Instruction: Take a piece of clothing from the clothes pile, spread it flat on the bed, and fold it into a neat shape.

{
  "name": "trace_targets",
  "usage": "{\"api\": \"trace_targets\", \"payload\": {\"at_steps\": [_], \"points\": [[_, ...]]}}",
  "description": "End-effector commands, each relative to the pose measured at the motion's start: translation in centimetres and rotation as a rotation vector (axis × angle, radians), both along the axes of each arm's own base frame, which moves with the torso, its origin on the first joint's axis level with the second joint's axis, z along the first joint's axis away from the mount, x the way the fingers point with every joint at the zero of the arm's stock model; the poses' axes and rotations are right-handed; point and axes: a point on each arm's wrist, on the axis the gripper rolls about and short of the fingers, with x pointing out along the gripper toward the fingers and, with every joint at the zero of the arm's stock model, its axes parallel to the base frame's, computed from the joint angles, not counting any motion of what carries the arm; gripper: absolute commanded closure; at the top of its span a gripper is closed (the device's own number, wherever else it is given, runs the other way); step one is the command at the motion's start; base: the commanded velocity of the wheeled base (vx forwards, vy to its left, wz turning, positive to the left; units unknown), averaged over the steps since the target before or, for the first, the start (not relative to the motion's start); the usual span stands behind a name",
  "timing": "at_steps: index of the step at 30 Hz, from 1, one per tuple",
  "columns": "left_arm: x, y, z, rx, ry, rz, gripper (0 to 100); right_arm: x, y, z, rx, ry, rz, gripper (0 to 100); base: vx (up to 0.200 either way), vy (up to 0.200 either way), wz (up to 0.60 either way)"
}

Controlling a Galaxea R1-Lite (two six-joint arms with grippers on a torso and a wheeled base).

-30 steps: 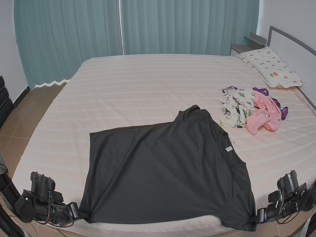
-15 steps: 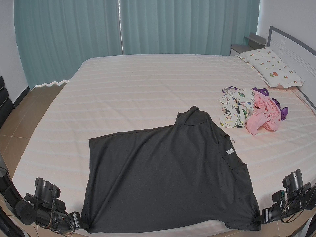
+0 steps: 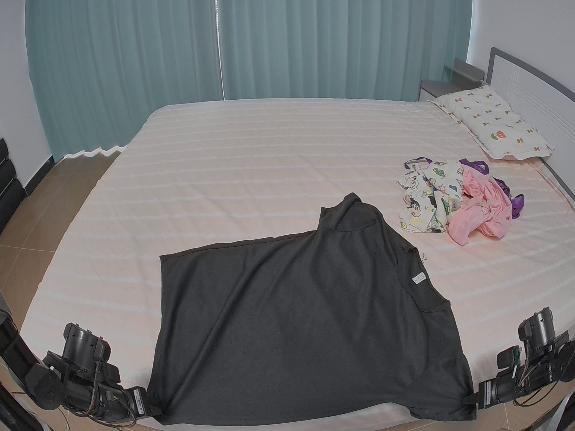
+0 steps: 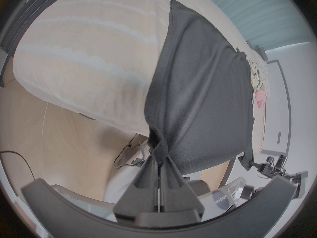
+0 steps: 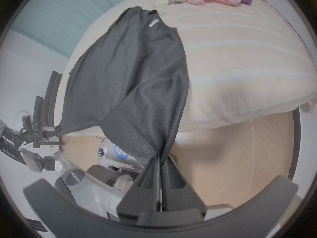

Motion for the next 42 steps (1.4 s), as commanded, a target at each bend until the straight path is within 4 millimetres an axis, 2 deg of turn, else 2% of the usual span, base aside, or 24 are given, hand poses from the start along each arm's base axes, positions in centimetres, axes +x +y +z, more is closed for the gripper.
{"api": "trace_targets", "payload": {"at_steps": [1,3,8,12,18,28,33,37,42], "points": [[1.1,-0.1,1.7,-0.055,-0.095,0.078,100,0.9,-0.3,1.7,0.053,-0.127,-0.02,100,0.0,0.0,0.0],[1.8,-0.3,3.1,-0.105,-0.164,0.13,100,1.7,-0.4,2.5,0.086,-0.176,-0.043,100,0.0,0.0,0.0],[2.9,-0.2,5.0,-0.136,-0.222,0.174,100,2.9,-0.3,3.7,0.118,-0.234,-0.084,100,0.0,0.0,0.0],[3.8,0.9,6.2,-0.138,-0.234,0.258,100,3.9,-0.2,5.2,0.147,-0.31,-0.109,100,0.0,0.0,0.0],[3.3,1.2,5.8,-0.122,-0.204,0.267,100,4.7,0.0,7.3,0.196,-0.397,-0.133,100,0.0,0.0,0.0],[3.2,1.1,5.6,-0.122,-0.173,0.258,100,5.7,0.3,8.0,0.205,-0.423,-0.113,100,0.0,0.0,0.0],[4.7,1.3,6.1,-0.118,-0.205,0.282,100,8.1,0.5,8.6,0.198,-0.435,-0.119,100,0.0,0.0,0.0],[5.1,1.4,6.3,-0.122,-0.215,0.291,100,9.0,0.5,8.4,0.197,-0.431,-0.117,100,0.0,0.0,0.0],[7.5,1.4,5.3,-0.112,-0.17,0.299,100,11.5,1.1,7.7,0.2,-0.402,-0.103,100,0.0,0.0,0.0]]}}
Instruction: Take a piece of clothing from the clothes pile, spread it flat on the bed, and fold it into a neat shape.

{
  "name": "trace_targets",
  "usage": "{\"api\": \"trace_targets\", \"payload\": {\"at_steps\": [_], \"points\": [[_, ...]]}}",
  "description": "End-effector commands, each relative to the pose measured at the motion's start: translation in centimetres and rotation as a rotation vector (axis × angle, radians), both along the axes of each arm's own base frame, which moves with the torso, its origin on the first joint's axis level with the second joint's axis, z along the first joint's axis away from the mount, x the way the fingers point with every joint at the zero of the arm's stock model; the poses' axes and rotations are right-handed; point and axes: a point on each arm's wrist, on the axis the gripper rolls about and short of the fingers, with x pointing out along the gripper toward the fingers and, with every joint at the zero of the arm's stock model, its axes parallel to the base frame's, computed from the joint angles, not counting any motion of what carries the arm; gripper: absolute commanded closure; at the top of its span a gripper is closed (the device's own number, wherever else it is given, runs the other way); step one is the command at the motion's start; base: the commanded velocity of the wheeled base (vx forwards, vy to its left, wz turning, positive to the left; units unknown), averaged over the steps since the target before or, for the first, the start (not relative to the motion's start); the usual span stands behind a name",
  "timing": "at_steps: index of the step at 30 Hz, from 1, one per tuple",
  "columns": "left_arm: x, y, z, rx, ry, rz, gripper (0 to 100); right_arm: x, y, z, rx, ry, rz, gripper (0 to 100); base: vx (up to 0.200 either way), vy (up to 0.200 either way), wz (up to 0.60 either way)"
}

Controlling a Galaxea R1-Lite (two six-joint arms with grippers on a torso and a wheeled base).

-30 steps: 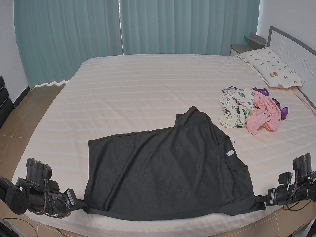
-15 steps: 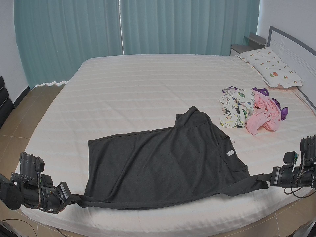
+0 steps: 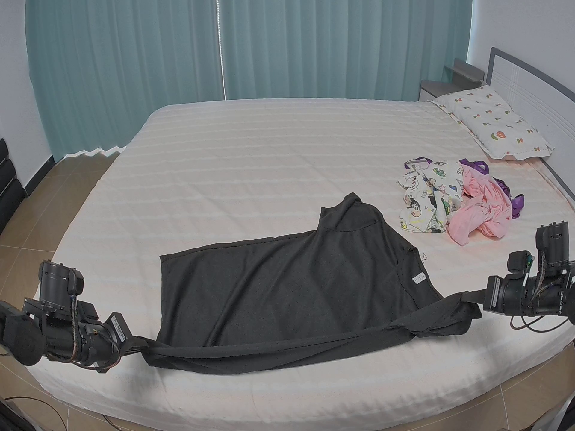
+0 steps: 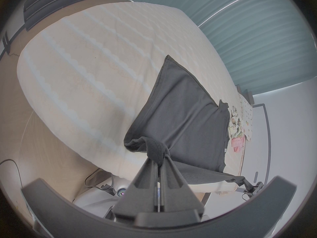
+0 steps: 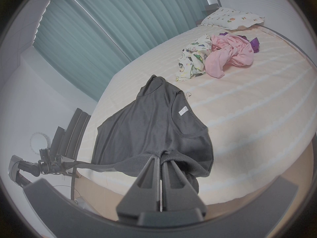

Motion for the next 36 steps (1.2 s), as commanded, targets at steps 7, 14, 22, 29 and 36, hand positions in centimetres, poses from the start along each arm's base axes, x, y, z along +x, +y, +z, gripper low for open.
{"api": "trace_targets", "payload": {"at_steps": [7,14,22,29,36], "points": [[5.4,0.3,-2.3,-0.01,0.081,0.043,100,5.2,0.9,-2.0,-0.005,0.067,0.016,100,0.0,0.0,0.0],[8.3,0.2,-3.9,-0.009,0.115,0.053,100,7.7,1.2,-2.8,0.028,0.094,-0.012,100,0.0,0.0,0.0],[10.4,0.4,-5.4,0.017,0.138,0.08,100,8.9,1.6,-4.4,0.05,0.153,-0.031,100,0.0,0.0,0.0],[11.8,0.4,-5.9,0.025,0.134,0.102,100,9.4,1.5,-4.9,0.074,0.176,-0.058,100,0.0,0.0,0.0],[12.4,0.3,-5.6,-0.008,0.129,0.139,0,10.5,1.7,-6.2,0.119,0.169,-0.097,0,0.0,0.0,0.0]]}}
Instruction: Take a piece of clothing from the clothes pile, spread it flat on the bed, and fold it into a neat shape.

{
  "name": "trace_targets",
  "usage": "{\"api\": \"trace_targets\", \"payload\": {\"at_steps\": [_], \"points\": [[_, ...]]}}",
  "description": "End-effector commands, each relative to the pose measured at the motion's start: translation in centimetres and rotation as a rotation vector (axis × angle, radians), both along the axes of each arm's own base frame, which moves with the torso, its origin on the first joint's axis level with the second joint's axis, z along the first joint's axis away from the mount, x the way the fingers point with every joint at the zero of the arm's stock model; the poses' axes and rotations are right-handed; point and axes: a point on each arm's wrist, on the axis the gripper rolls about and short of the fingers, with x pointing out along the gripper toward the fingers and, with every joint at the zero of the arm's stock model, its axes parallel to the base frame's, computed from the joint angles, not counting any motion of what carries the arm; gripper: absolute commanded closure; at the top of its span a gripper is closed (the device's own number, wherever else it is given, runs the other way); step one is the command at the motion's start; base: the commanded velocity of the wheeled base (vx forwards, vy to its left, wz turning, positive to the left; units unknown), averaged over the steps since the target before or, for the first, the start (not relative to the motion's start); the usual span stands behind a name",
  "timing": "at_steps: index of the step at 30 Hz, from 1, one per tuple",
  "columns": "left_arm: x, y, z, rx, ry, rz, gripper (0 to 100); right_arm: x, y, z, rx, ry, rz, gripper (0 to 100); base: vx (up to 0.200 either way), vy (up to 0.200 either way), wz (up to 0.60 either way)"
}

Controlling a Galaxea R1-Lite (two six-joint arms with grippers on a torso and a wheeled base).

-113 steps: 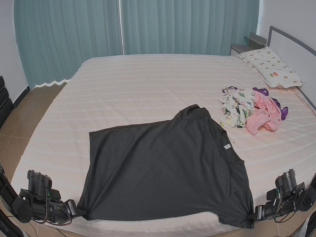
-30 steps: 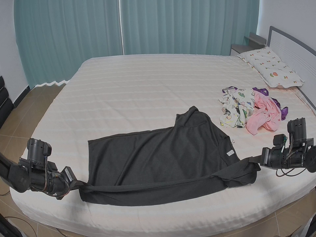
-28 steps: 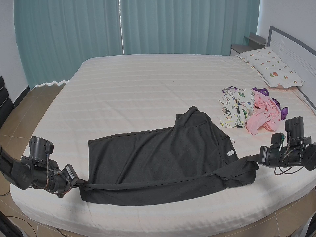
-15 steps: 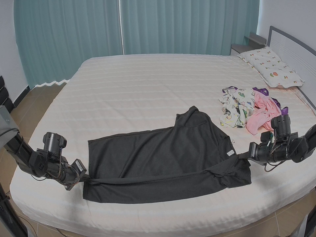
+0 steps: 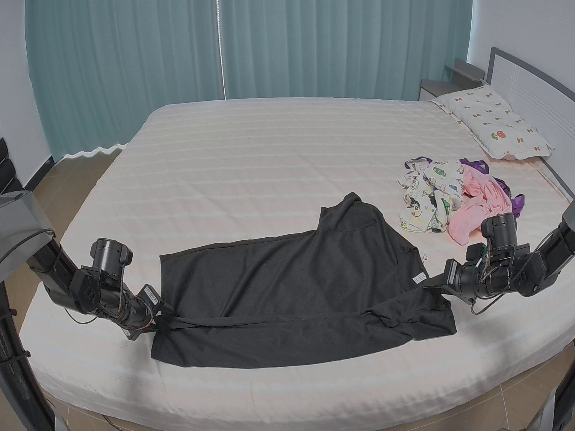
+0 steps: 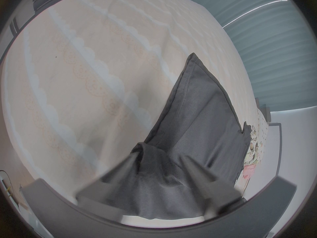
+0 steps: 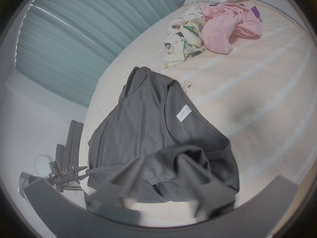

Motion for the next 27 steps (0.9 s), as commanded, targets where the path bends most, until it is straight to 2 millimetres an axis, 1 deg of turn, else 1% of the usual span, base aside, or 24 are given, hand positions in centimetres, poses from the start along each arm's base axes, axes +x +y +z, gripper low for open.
{"api": "trace_targets", "payload": {"at_steps": [1,5,7,8,9,10,12,13,14,15,16,17,18,21,24,27], "points": [[0.1,0.0,-0.1,-0.018,0.007,0.012,0,0.7,0.1,-1.3,0.027,0.013,-0.029,0,0.0,0.0,0.0],[-0.6,0.1,-0.1,-0.025,0.022,0.018,0,0.6,-0.2,-0.9,0.074,0.012,-0.103,0,0.0,0.0,0.0],[-1.2,0.5,0.4,-0.041,0.012,0.022,0,0.4,-0.3,-0.1,0.1,0.006,-0.169,0,0.0,0.0,0.0],[-1.2,0.5,0.4,-0.041,0.012,0.022,0,0.4,-0.3,-0.1,0.1,0.006,-0.169,0,0.0,0.0,0.0],[-1.7,0.9,1.0,-0.067,0.004,0.024,0,0.2,-0.2,0.5,0.126,0.006,-0.215,0,0.0,0.0,0.0],[-2.2,1.3,1.7,-0.117,-0.011,0.024,0,0.0,0.0,1.1,0.166,0.012,-0.276,0,0.0,0.0,0.0],[-2.4,1.5,1.9,-0.136,-0.014,0.025,0,-0.2,0.2,1.3,0.18,0.017,-0.293,0,0.0,0.0,0.0],[-3.1,1.8,2.3,-0.2,-0.013,0.021,0,-0.8,1.4,1.8,0.233,0.035,-0.331,0,0.0,0.0,0.0],[-3.3,1.9,2.3,-0.221,-0.006,0.013,0,-1.0,1.9,1.6,0.249,0.052,-0.349,0,0.0,0.0,0.0],[-3.3,1.9,2.3,-0.221,-0.006,0.013,0,-1.0,1.9,1.6,0.249,0.052,-0.349,0,0.0,0.0,0.0],[-3.5,1.9,2.3,-0.238,-0.012,0.002,0,-1.2,2.7,1.2,0.252,0.072,-0.361,0,0.0,0.0,0.0],[-3.5,1.9,2.3,-0.238,-0.012,0.002,0,-1.2,2.7,1.2,0.252,0.072,-0.361,0,0.0,0.0,0.0],[-3.8,1.9,2.5,-0.243,-0.018,-0.002,0,-1.4,3.6,0.4,0.23,0.089,-0.365,0,0.0,0.0,0.0],[-4.0,1.8,2.7,-0.247,-0.027,-0.005,0,-1.0,4.5,-0.8,0.188,0.098,-0.382,0,0.0,0.0,0.0],[-4.0,1.8,2.3,-0.249,-0.021,-0.005,0,-0.7,5.2,-1.9,0.162,0.095,-0.388,0,0.0,0.0,0.0],[-4.2,1.7,2.3,-0.267,-0.037,-0.021,0,-0.4,5.5,-3.0,0.156,0.091,-0.386,0,0.0,0.0,0.0]]}}
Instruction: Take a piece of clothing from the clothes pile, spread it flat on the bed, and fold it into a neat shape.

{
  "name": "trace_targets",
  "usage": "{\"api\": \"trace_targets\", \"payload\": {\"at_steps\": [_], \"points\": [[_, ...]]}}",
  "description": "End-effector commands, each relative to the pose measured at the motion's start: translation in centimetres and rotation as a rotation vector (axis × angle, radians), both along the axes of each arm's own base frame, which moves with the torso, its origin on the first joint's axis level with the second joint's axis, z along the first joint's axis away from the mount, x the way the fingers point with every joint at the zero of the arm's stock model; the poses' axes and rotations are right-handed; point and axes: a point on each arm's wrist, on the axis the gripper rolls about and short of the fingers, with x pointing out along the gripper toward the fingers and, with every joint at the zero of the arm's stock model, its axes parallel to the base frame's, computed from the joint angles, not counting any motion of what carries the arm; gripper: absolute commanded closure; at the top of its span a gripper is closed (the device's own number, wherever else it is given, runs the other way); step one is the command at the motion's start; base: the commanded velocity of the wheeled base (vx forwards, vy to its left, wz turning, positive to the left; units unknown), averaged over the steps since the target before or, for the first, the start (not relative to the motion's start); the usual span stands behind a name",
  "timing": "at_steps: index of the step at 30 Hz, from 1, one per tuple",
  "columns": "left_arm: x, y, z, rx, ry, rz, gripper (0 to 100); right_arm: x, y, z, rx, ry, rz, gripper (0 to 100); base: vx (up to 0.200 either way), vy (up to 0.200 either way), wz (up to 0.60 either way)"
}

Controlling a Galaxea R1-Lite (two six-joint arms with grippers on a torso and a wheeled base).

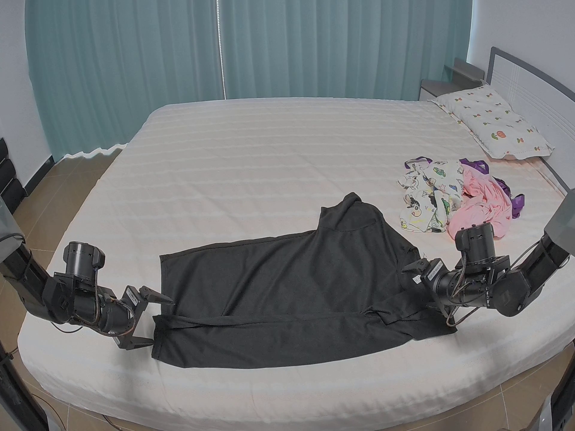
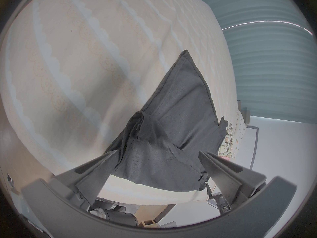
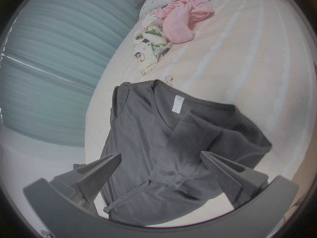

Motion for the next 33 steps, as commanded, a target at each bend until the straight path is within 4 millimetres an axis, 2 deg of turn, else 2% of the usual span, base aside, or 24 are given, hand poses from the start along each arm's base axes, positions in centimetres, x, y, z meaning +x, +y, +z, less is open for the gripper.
{"api": "trace_targets", "payload": {"at_steps": [1,7,19,32,33], "points": [[-0.5,0.0,0.2,-0.018,-0.019,-0.011,0,0.3,0.8,-2.3,-0.019,0.031,0.011,0,0.0,0.0,0.0],[-0.8,-0.1,0.1,-0.021,-0.013,-0.016,0,0.7,0.3,-3.4,-0.033,0.027,-0.019,0,0.0,0.0,0.0],[-1.0,-0.1,-0.1,-0.018,-0.01,-0.02,0,1.2,0.0,-3.2,-0.03,-0.004,-0.043,0,0.0,0.0,0.0],[-1.0,-0.1,-0.1,-0.019,-0.01,-0.021,0,2.2,0.1,-4.5,-0.023,-0.03,-0.05,0,0.0,0.0,0.0],[-1.0,-0.1,-0.1,-0.019,-0.01,-0.021,0,2.1,-0.1,-4.3,-0.023,-0.033,-0.054,100,0.0,0.0,0.0]]}}
